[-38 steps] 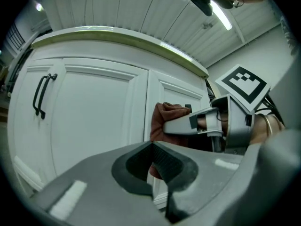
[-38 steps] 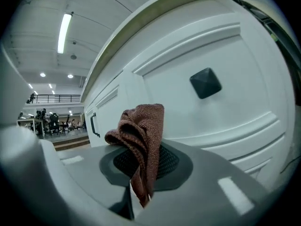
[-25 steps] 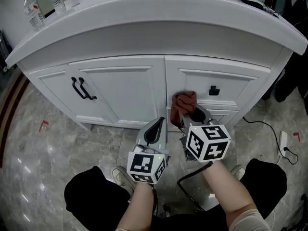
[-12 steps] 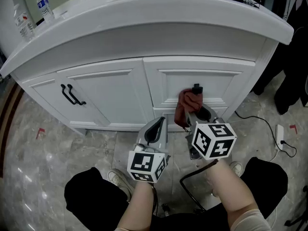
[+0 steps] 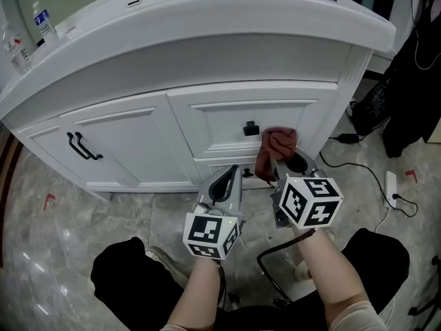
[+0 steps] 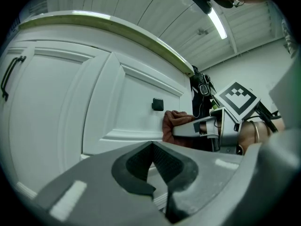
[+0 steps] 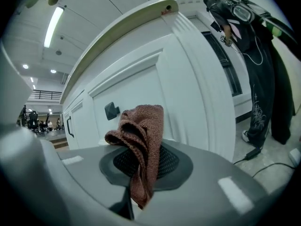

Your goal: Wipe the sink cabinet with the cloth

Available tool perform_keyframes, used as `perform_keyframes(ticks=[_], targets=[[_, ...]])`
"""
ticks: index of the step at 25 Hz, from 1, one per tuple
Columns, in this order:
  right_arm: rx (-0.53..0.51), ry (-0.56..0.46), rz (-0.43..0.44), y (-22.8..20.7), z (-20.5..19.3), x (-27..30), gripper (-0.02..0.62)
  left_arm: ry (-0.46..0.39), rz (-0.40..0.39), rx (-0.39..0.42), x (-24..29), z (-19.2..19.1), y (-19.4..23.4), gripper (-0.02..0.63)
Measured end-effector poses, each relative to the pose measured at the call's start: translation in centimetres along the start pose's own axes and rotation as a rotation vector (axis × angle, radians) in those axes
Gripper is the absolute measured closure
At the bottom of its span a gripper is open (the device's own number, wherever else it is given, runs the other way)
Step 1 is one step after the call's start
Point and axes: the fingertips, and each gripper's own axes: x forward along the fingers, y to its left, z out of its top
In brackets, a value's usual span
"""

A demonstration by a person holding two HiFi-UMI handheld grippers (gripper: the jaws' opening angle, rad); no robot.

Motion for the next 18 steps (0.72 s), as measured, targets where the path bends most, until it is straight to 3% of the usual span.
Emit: perform_keyframes(ticks=[10, 18], targets=[[0.009, -0.016, -0.071, -4.9, 0.6, -2.4, 0.508, 0.006, -0.035, -0.023, 2.1, -0.6, -2.4, 0.604], [0.056, -0.013, -0.181, -8.6, -0.5, -4.2, 0.514, 0.025, -0.054, -0.034, 2.9, -1.7, -3.5, 0.604]])
